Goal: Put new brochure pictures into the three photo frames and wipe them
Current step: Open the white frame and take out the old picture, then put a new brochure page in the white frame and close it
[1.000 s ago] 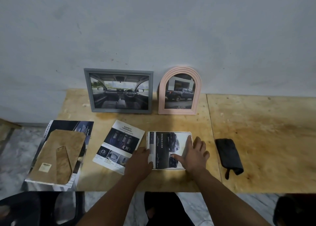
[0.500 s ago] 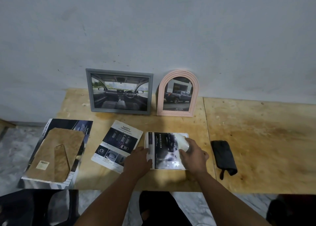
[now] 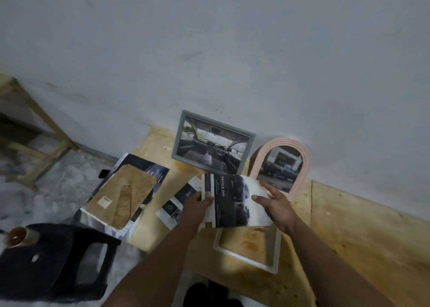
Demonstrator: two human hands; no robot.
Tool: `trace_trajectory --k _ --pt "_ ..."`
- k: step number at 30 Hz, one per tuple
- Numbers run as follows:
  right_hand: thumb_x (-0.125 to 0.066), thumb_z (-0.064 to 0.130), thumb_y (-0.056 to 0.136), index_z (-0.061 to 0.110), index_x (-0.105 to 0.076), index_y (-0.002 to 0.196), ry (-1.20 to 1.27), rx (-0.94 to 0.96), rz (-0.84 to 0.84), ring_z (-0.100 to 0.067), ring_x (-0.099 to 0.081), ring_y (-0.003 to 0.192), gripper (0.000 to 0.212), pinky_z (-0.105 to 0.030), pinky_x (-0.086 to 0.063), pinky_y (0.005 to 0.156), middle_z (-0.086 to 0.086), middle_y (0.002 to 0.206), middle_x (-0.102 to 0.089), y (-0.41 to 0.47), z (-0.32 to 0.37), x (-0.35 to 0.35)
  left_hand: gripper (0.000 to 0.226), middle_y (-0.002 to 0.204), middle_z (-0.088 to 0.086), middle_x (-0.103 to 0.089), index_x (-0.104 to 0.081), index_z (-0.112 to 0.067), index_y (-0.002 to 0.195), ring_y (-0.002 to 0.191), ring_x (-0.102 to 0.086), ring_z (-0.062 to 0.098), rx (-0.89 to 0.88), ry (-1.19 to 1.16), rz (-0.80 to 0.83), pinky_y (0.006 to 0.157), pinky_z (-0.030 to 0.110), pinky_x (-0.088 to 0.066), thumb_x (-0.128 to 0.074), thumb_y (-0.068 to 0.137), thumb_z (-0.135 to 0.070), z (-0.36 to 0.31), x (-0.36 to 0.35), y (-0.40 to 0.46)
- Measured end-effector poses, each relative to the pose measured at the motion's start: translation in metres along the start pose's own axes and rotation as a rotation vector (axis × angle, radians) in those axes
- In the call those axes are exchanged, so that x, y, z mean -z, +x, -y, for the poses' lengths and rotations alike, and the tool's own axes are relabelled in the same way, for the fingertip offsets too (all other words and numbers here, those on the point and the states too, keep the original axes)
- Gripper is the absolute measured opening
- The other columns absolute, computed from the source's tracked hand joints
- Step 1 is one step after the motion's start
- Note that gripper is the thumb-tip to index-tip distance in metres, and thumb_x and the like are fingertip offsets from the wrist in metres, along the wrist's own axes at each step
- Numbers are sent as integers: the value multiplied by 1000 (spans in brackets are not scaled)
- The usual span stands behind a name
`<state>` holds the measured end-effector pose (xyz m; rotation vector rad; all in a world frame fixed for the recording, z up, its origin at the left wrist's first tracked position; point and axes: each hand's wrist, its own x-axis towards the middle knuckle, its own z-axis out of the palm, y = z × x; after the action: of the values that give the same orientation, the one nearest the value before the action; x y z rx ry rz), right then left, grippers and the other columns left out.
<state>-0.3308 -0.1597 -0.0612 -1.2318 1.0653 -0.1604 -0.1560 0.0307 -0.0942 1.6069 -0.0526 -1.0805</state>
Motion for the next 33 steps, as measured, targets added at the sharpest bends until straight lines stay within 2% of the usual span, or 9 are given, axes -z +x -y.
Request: trace_trajectory --k 5,8,10,13,16,19,23,28,33 --pt "-71 5 88 26 -58 135 -131 -80 236 -32 -71 98 53 -45 -62 82 -16 120 -68 34 27 -86 12 102 7 -74 -69 -15 111 89 -70 25 -24 -113 -384 79 39 -58 -60 103 -18 1 72 1" --pt "-73 9 87 17 -64 127 -291 -7 232 -28 -73 89 42 -42 -63 76 -16 117 -70 52 31 -149 16 105 10 -72 -67 -16 113 96 -70 32 -28 -130 -566 90 46 -58 -65 99 -10 7 115 -4" --pt "-76 15 85 20 -67 121 -382 58 231 -29 -74 90 38 -48 -63 82 -13 114 -72 64 33 -190 22 103 7 -69 -63 -19 114 97 -67 31 -56 -88 -674 87 39 -53 -68 95 -8 7 139 -7" --pt "-73 9 89 15 -64 124 -420 67 275 -28 -73 86 37 -40 -64 77 -13 109 -71 79 37 -244 27 100 5 -65 -62 -10 116 96 -63 28 -39 12 -794 85 34 -45 -72 92 -8 6 178 -3" --pt "-72 6 89 13 -64 121 -454 37 268 -28 -70 75 34 -46 -64 78 -15 98 -71 99 31 -289 38 109 7 -71 -62 -11 121 102 -66 28 -7 53 -814 97 43 -51 -76 86 -7 13 220 14" --pt "-66 1 88 10 -66 120 -525 40 259 -27 -67 70 33 -45 -61 73 -20 97 -71 118 16 -319 45 110 7 -75 -61 -25 121 99 -72 33 20 89 -782 93 57 -56 -77 82 -9 33 255 35" --pt "-62 -4 87 -2 -63 129 -541 84 199 -37 -69 95 43 -52 -59 87 -16 109 -67 134 -4 -336 38 104 6 -75 -65 -17 120 101 -70 30 32 216 -717 93 41 -54 -78 85 -12 37 268 44" --pt "-65 7 90 9 -53 145 -534 71 147 -28 -61 118 57 -43 -52 103 -8 129 -59 139 -15 -330 16 99 7 -75 -63 -25 96 98 -69 35 114 466 -674 87 40 -53 -74 88 -33 35 275 50" --pt "-62 19 90 22 -56 141 -580 82 19 -22 -68 103 51 -43 -57 95 -3 120 -66 128 -28 -298 24 90 -1 -69 -59 -28 97 84 -68 28 46 668 -631 80 47 -57 -61 89 -50 34 277 44"
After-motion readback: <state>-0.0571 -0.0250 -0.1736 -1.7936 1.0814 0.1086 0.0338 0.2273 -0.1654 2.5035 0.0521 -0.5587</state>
